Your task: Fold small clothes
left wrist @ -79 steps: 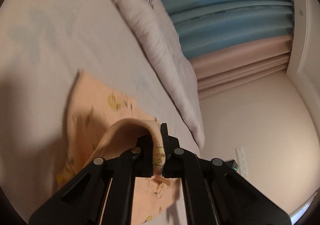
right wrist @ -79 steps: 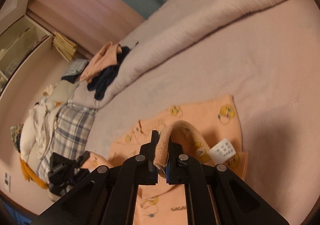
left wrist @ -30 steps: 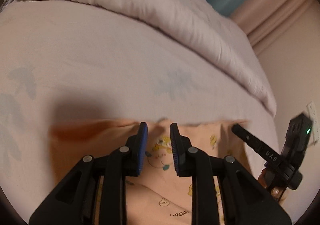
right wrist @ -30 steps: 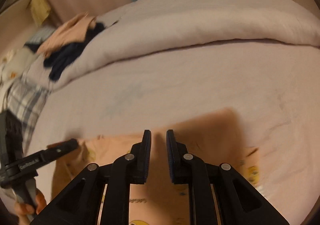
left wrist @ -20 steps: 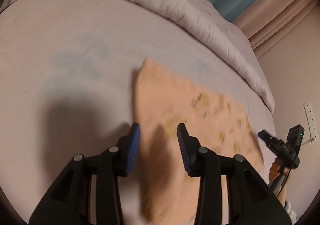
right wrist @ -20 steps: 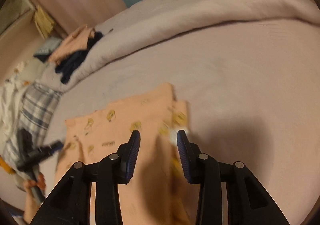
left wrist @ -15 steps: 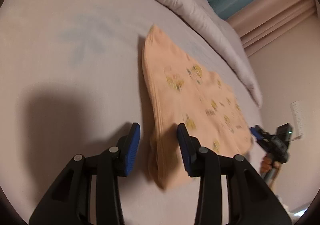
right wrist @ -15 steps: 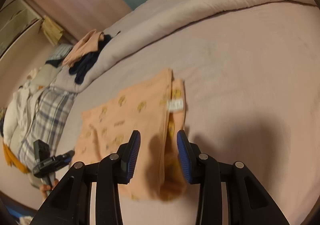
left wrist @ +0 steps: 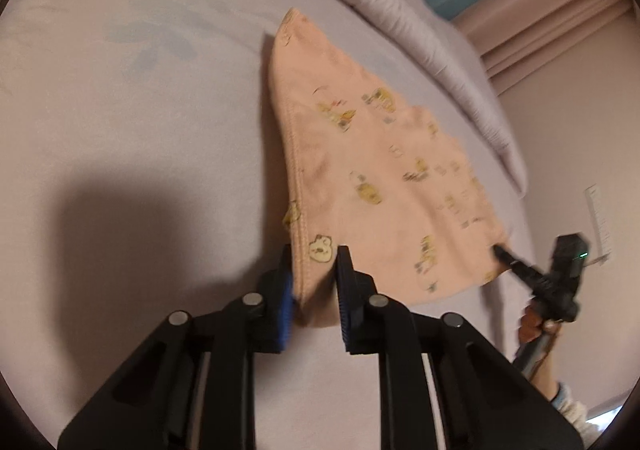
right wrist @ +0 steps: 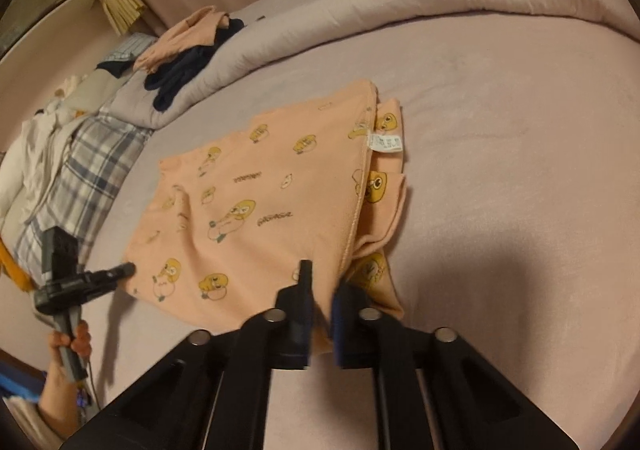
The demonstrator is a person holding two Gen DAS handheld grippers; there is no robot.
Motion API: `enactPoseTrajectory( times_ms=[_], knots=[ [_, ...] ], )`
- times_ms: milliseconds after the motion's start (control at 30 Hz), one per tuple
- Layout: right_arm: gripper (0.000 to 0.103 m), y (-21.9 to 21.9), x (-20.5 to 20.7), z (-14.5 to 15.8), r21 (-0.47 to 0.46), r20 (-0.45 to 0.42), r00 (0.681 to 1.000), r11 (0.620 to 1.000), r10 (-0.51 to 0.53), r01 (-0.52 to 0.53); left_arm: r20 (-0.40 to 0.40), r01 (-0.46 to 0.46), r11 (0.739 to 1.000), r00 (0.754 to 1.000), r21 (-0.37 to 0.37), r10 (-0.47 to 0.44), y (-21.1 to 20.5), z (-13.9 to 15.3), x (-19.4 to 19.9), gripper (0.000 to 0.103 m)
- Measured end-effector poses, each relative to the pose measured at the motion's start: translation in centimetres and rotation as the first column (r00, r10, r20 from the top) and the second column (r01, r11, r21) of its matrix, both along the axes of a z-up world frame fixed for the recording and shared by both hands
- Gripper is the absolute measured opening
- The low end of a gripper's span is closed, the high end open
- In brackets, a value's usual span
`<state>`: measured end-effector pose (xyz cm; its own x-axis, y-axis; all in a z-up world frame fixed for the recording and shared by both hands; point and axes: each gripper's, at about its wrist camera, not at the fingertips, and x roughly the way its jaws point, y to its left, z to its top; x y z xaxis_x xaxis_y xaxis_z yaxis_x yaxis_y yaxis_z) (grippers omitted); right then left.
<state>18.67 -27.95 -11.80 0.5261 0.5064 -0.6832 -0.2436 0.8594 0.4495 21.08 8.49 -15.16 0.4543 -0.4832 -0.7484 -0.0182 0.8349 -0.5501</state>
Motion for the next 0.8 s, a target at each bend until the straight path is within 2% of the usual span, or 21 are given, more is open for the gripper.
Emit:
enactPoseTrajectory(
  times_ms=[200, 300, 367, 500, 567, 633, 700, 800],
  knots=[
    [0.005, -0.7, -1.7, 0.3, -0.067, 0.007, 0.999, 0.997, -0.037, 0.037, -0.021, 0.041, 0.992, 0.999, 0.119, -0.038, -0.1, -0.3, 0.1, 0.014],
    [0.005, -0.8, -0.9, -1.4, -0.135, -0.052, 0.997, 0.990, -0.055, 0.047, -0.052, 0.081, 0.982, 0.996, 0.171, -0.073, -0.4, -0.9, 0.6, 0.014],
    [0.005, -0.8, -0.4, -2.1, -0.143, -0.077, 0.995, 0.989, -0.056, 0.044, -0.068, 0.093, 0.981, 0.994, 0.173, -0.082, -0.3, -0.9, 0.8, 0.017],
    [0.007, -2.0, -0.6, -0.7, -0.119, -0.058, 0.994, 0.989, -0.095, 0.088, -0.065, 0.079, 0.983, 0.995, 0.164, -0.070, 0.7, -0.1, 0.2, 0.018],
    [0.008, -2.1, -1.0, 0.3, -0.165, -0.010, 0.994, 0.980, -0.110, 0.107, -0.037, 0.063, 0.984, 0.998, 0.165, -0.058, 1.5, 0.6, -0.8, 0.016],
    [0.010, -1.6, -1.3, 1.8, -0.217, 0.075, 0.992, 0.970, -0.098, 0.112, 0.003, 0.039, 0.987, 0.999, 0.156, -0.040, 1.5, 1.6, -1.0, 0.016],
    [0.010, -0.7, -0.8, 2.6, -0.207, 0.114, 0.991, 0.975, -0.065, 0.087, 0.055, 0.038, 0.992, 0.997, 0.121, -0.044, 1.0, 2.6, -0.7, 0.016],
    [0.010, 1.5, 1.4, 3.2, -0.159, 0.124, 0.992, 0.987, -0.015, 0.035, 0.103, 0.079, 0.993, 0.991, 0.084, -0.088, -1.4, 3.4, 0.2, 0.016]
  ],
)
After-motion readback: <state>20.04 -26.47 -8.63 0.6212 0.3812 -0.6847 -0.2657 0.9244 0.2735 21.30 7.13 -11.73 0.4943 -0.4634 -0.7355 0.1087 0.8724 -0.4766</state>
